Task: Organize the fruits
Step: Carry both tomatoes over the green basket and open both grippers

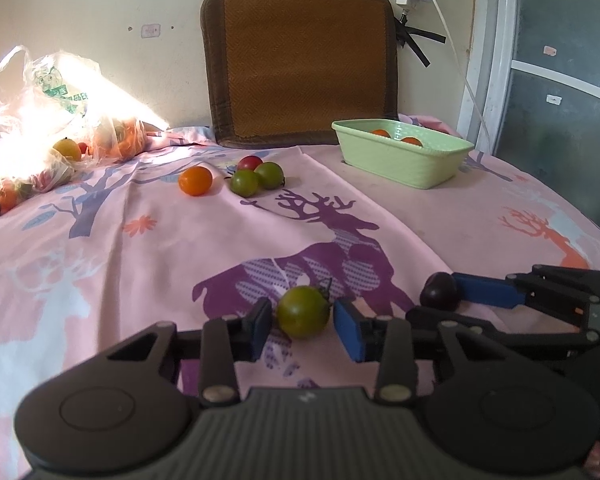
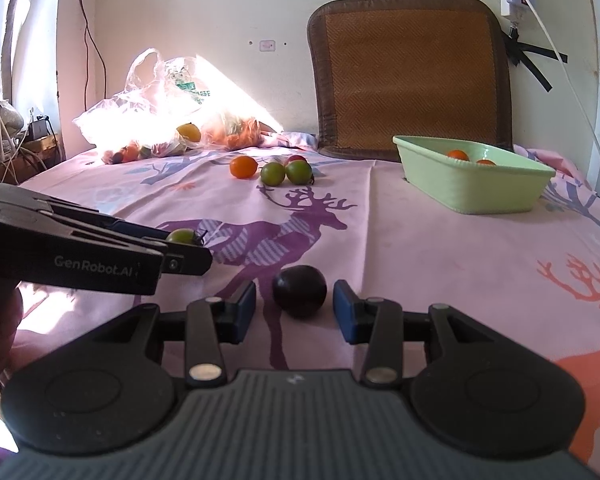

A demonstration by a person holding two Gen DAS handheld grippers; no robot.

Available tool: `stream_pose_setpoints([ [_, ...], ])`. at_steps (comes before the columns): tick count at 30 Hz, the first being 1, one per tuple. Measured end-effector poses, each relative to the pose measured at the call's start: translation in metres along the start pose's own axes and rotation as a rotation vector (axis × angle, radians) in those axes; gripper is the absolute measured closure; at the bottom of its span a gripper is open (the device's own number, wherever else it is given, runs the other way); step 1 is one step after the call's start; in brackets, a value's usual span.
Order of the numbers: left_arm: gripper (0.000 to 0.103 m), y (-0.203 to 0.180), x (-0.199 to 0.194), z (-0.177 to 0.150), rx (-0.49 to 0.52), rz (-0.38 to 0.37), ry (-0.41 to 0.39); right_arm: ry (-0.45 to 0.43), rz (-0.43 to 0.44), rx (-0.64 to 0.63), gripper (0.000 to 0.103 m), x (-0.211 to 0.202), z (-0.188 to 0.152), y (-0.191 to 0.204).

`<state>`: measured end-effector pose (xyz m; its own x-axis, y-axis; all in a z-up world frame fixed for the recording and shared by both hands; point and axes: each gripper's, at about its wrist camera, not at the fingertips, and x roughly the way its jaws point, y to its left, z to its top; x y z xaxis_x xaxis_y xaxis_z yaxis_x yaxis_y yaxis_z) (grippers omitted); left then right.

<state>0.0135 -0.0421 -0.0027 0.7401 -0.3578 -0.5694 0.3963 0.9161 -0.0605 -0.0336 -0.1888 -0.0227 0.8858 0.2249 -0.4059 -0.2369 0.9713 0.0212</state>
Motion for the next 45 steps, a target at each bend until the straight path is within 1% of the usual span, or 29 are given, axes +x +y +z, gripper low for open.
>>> stream_pose_setpoints([
  [2, 0.074, 0.0, 0.001, 0.0, 0.003, 0.0, 0.001, 0.0, 0.003, 0.0, 0.058, 0.0, 0.0, 0.0],
  [4, 0.074, -0.001, 0.001, 0.001, 0.006, 0.001, 0.002, -0.002, 0.006, 0.0, 0.059, 0.0, 0.0, -0.001],
  [5, 0.074, -0.001, 0.001, 0.002, 0.004, -0.001, 0.002, -0.003, 0.008, -0.002, 0.067, 0.0, 0.0, -0.002],
  [6, 0.074, -0.001, 0.002, 0.004, 0.0, -0.008, 0.004, -0.004, 0.008, -0.003, 0.071, -0.001, 0.0, -0.002],
  [10, 0.074, -0.008, 0.005, 0.02, 0.01, -0.064, 0.001, -0.006, 0.02, 0.037, 0.071, -0.001, 0.002, -0.012],
  [15, 0.074, -0.025, 0.022, 0.065, 0.042, -0.156, -0.008, -0.032, -0.013, 0.122, 0.071, -0.001, 0.016, -0.045],
  [17, 0.074, -0.036, 0.03, 0.088, 0.06, -0.188, -0.024, -0.057, -0.042, 0.155, 0.071, -0.001, 0.027, -0.066],
  [21, 0.074, -0.062, 0.054, 0.133, 0.098, -0.237, -0.061, -0.109, -0.116, 0.166, 0.071, 0.002, 0.051, -0.106],
  [23, 0.074, -0.073, 0.073, 0.152, 0.106, -0.237, -0.071, -0.129, -0.152, 0.161, 0.071, 0.008, 0.062, -0.125],
  [25, 0.074, -0.082, 0.096, 0.169, 0.093, -0.231, -0.064, -0.143, -0.178, 0.158, 0.071, 0.017, 0.072, -0.142],
  [27, 0.074, -0.09, 0.122, 0.181, 0.084, -0.198, -0.049, -0.142, -0.203, 0.156, 0.071, 0.03, 0.079, -0.158],
  [30, 0.074, -0.099, 0.155, 0.189, 0.095, -0.147, -0.019, -0.137, -0.227, 0.147, 0.071, 0.045, 0.081, -0.173],
  [33, 0.074, -0.106, 0.18, 0.191, 0.105, -0.125, 0.019, -0.118, -0.235, 0.144, 0.071, 0.059, 0.083, -0.182],
  [36, 0.074, -0.109, 0.196, 0.191, 0.102, -0.099, 0.041, -0.103, -0.242, 0.138, 0.071, 0.07, 0.083, -0.186],
  [38, 0.074, -0.108, 0.203, 0.19, 0.089, -0.096, 0.058, -0.101, -0.244, 0.132, 0.071, 0.074, 0.083, -0.187],
  [45, 0.073, -0.111, 0.213, 0.186, 0.106, -0.061, 0.07, -0.093, -0.253, 0.112, 0.07, 0.081, 0.083, -0.186],
])
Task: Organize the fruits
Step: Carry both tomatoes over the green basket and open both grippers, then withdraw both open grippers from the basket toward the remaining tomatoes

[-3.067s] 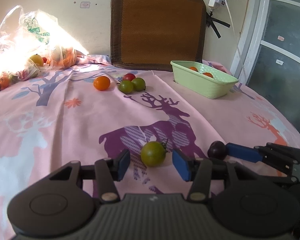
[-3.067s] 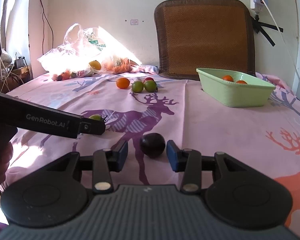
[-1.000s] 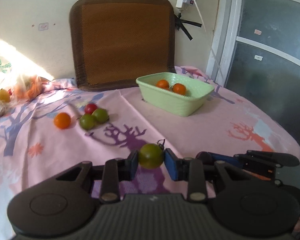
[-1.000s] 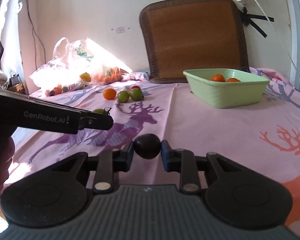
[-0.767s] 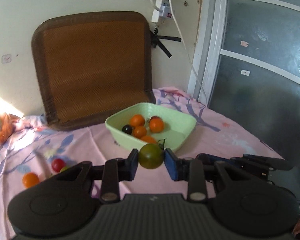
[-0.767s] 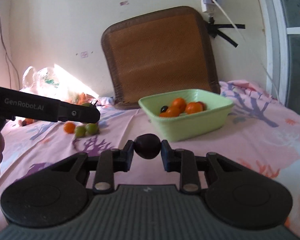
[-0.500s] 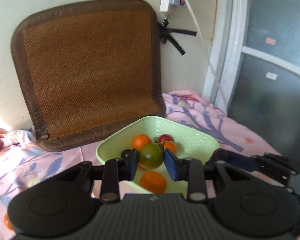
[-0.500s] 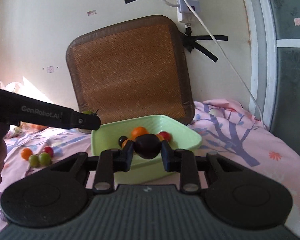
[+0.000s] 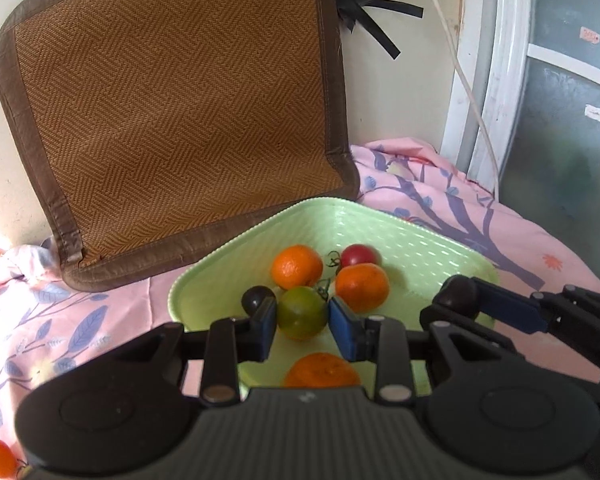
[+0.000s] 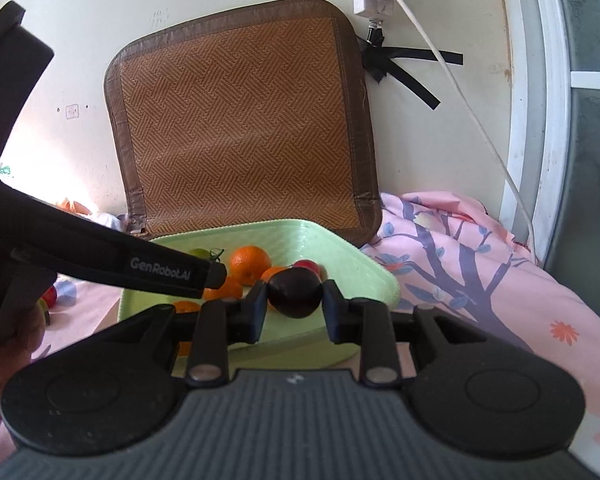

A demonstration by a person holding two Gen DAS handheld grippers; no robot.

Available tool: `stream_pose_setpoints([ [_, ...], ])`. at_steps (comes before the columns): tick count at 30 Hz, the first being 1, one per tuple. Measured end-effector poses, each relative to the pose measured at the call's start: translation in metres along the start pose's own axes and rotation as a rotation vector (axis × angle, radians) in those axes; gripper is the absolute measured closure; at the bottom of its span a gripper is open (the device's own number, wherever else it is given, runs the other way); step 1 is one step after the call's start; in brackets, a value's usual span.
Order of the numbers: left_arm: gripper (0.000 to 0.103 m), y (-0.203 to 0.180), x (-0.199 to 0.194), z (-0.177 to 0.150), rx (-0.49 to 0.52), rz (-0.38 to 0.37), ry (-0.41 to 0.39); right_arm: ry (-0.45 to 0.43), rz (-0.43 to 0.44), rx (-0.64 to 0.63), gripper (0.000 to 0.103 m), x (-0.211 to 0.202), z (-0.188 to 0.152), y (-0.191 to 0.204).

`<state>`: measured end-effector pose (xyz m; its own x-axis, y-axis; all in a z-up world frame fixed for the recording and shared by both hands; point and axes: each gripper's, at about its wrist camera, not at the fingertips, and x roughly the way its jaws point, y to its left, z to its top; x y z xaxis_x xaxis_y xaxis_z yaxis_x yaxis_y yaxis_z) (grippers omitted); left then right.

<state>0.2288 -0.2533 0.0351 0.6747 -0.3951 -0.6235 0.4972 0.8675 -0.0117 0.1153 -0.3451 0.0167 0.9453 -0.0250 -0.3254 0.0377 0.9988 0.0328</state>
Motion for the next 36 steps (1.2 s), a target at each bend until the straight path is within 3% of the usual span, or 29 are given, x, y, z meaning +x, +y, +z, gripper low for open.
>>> stream_pose_setpoints([
  [2, 0.07, 0.0, 0.0, 0.0, 0.003, 0.014, -0.002, -0.001, -0.001, 0.006, 0.07, 0.0, 0.0, 0.0],
  [3, 0.065, 0.0, 0.0, 0.0, 0.003, 0.021, -0.004, -0.002, -0.002, 0.009, 0.067, 0.0, 0.0, 0.0],
  [6, 0.062, 0.0, -0.004, 0.001, 0.01, 0.038, -0.015, -0.018, -0.001, 0.016, 0.053, -0.003, -0.001, 0.001],
  [22, 0.058, 0.013, -0.058, -0.018, 0.02, 0.09, -0.082, -0.072, 0.012, 0.048, 0.053, -0.043, -0.003, 0.023],
  [30, 0.056, 0.041, -0.103, -0.059, 0.006, 0.125, -0.117, -0.048, 0.066, 0.134, 0.053, -0.07, -0.019, 0.051],
  [36, 0.055, 0.069, -0.129, -0.098, -0.016, 0.164, -0.111, 0.009, 0.116, 0.126, 0.053, -0.077, -0.029, 0.083],
])
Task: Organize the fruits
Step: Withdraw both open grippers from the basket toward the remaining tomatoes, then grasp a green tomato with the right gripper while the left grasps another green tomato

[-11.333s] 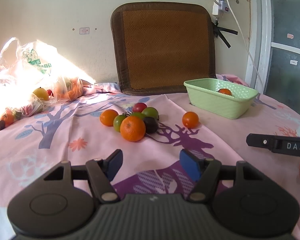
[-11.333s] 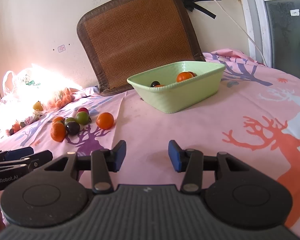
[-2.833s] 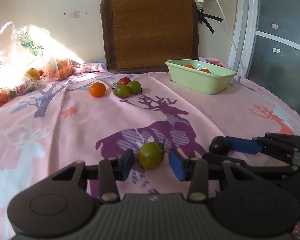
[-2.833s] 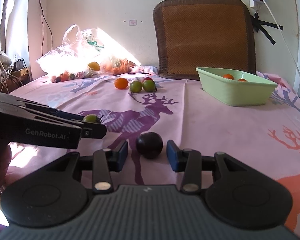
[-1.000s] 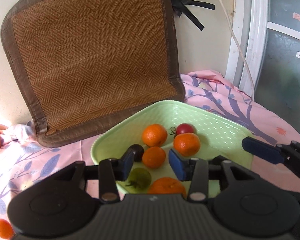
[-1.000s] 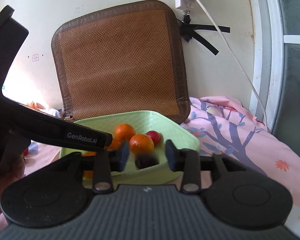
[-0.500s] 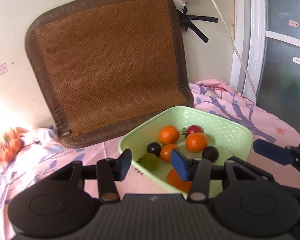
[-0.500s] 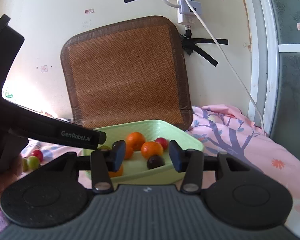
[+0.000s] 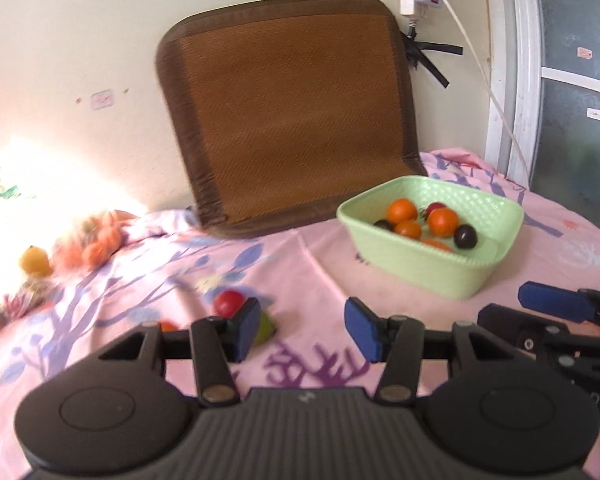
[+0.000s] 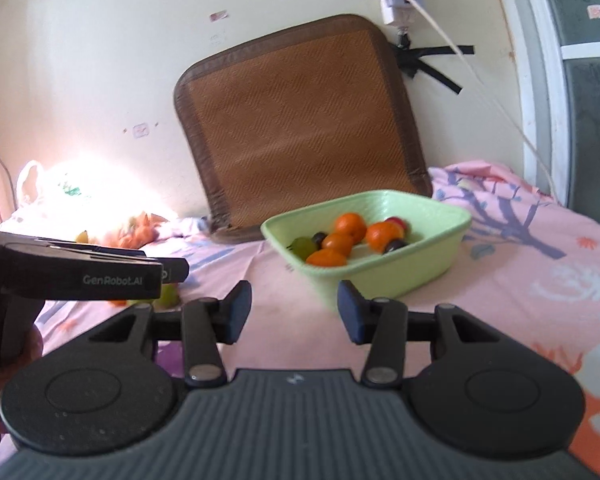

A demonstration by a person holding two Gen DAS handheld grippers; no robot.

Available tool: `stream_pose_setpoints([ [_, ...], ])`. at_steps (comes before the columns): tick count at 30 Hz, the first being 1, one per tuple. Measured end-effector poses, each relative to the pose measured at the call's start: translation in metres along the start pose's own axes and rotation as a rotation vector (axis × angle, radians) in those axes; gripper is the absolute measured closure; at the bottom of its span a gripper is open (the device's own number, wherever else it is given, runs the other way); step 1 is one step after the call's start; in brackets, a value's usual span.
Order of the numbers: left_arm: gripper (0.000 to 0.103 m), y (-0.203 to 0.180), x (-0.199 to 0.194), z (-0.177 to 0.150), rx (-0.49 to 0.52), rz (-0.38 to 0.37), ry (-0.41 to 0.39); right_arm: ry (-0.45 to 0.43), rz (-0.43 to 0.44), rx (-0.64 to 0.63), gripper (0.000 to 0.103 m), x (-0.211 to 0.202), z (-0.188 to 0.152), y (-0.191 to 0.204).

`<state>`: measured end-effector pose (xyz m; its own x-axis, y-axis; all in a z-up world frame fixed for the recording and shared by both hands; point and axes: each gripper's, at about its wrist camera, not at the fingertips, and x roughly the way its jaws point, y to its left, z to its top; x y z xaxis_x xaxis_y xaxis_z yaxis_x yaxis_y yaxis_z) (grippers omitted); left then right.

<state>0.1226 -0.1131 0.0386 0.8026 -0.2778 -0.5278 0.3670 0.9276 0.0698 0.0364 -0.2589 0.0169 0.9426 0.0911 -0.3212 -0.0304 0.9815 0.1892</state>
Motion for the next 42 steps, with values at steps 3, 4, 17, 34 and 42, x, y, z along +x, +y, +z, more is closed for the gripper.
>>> stream_pose_setpoints([
  [3, 0.055, 0.018, -0.01, -0.016, -0.021, 0.025, 0.0, 0.03, 0.027, -0.018, 0.053, 0.002, -0.004, 0.016],
  [4, 0.055, 0.025, -0.013, -0.02, -0.028, 0.034, 0.001, 0.038, 0.033, -0.029, 0.053, 0.002, -0.006, 0.022],
  [17, 0.055, 0.107, -0.027, -0.067, -0.197, 0.1, 0.048, 0.107, 0.093, -0.129, 0.053, 0.014, -0.018, 0.082],
  [34, 0.055, 0.13, -0.036, -0.073, -0.299, 0.026, -0.016, 0.151, 0.102, -0.231, 0.053, 0.043, -0.014, 0.121],
  [42, 0.055, 0.133, -0.036, -0.074, -0.319, 0.001, -0.029, 0.186, 0.073, -0.2, 0.053, 0.089, 0.009, 0.113],
])
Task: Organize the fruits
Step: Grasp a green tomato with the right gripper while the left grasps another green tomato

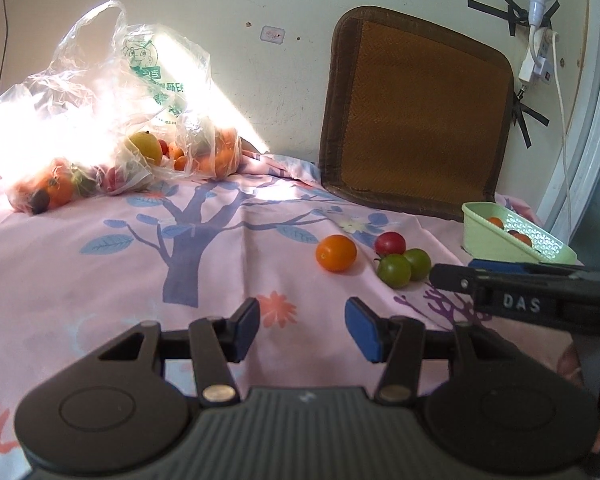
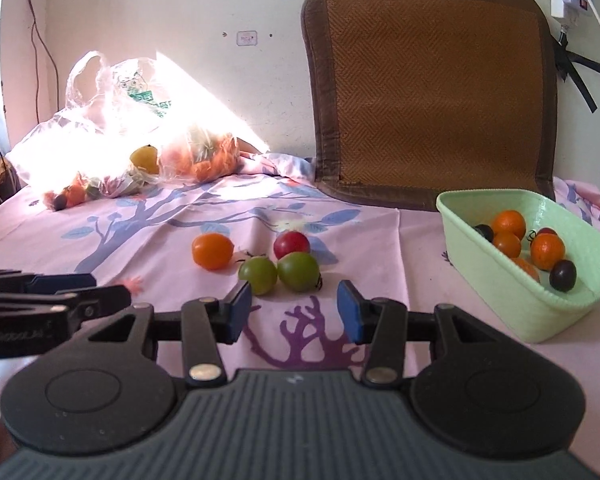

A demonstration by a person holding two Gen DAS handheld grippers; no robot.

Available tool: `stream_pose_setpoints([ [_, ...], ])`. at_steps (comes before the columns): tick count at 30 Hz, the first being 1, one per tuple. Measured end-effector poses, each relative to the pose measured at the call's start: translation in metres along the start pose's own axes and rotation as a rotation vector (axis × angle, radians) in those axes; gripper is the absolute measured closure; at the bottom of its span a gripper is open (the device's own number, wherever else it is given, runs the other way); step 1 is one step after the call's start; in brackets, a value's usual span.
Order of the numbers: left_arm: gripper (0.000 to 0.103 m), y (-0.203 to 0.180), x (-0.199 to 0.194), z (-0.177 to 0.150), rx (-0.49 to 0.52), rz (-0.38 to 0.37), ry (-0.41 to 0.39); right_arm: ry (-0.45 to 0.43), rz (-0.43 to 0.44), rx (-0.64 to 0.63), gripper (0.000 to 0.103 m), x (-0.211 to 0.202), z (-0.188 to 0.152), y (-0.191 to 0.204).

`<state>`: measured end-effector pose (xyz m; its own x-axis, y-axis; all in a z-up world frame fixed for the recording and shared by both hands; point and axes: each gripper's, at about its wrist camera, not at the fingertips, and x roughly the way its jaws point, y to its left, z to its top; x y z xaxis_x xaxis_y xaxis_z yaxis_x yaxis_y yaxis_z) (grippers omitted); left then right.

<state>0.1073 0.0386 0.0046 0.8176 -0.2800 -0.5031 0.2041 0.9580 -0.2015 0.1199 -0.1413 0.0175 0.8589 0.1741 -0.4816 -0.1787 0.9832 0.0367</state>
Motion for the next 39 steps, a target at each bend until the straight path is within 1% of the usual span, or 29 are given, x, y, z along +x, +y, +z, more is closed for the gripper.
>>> stream_pose_setpoints([
  [4, 0.055, -0.005, -0.002, -0.001, 0.025, -0.001, -0.013, 0.026, 0.018, 0.06, 0.053, 0.018, 0.01, -0.01],
  [8, 0.055, -0.008, -0.003, 0.0, 0.041, -0.004, -0.021, 0.059, 0.056, 0.116, 0.054, 0.034, 0.016, -0.017],
  [10, 0.055, -0.008, -0.003, 0.0, 0.042, -0.007, -0.023, 0.07, 0.11, 0.156, 0.054, 0.038, 0.018, -0.02],
  [12, 0.055, -0.007, -0.003, 0.0, 0.038, -0.009, -0.021, 0.085, 0.137, 0.204, 0.054, 0.042, 0.019, -0.023],
  [17, 0.055, -0.006, -0.003, 0.0, 0.029, -0.011, -0.022, 0.138, 0.247, 0.377, 0.054, 0.049, 0.015, -0.04],
  [19, 0.054, -0.006, -0.003, 0.0, 0.029, -0.011, -0.025, 0.147, 0.268, 0.424, 0.058, 0.049, 0.013, -0.044],
  [20, 0.054, -0.006, -0.004, 0.0, 0.029, -0.012, -0.026, 0.148, 0.267, 0.433, 0.064, 0.047, 0.013, -0.045],
  [21, 0.054, -0.006, -0.004, 0.0, 0.028, -0.014, -0.027, 0.158, 0.273, 0.441, 0.073, 0.045, 0.013, -0.045],
  [23, 0.052, -0.006, -0.003, 0.001, 0.029, -0.021, -0.021, 0.17, 0.305, 0.469, 0.073, 0.04, 0.009, -0.047],
  [25, 0.051, -0.008, 0.0, 0.002, 0.037, -0.039, -0.003, 0.166, 0.309, 0.444, 0.073, 0.032, 0.006, -0.044],
  [27, 0.051, -0.012, 0.005, 0.006, 0.048, -0.045, 0.012, 0.154, 0.295, 0.397, 0.073, 0.023, 0.004, -0.041],
  [29, 0.051, -0.019, 0.009, 0.012, 0.072, -0.055, 0.019, 0.122, 0.27, 0.347, 0.073, 0.01, 0.001, -0.038],
  [32, 0.051, -0.037, 0.016, 0.023, 0.146, -0.075, 0.002, 0.049, 0.188, 0.235, 0.073, -0.014, -0.006, -0.037],
  [34, 0.051, -0.05, 0.027, 0.028, 0.194, -0.101, 0.015, 0.017, 0.14, 0.17, 0.073, -0.027, -0.012, -0.039],
  [36, 0.051, -0.06, 0.04, 0.03, 0.215, -0.111, 0.048, 0.006, 0.104, 0.114, 0.073, -0.035, -0.018, -0.04],
  [39, 0.052, -0.07, 0.055, 0.033, 0.213, -0.135, 0.074, 0.018, 0.051, 0.041, 0.073, -0.033, -0.028, -0.04],
])
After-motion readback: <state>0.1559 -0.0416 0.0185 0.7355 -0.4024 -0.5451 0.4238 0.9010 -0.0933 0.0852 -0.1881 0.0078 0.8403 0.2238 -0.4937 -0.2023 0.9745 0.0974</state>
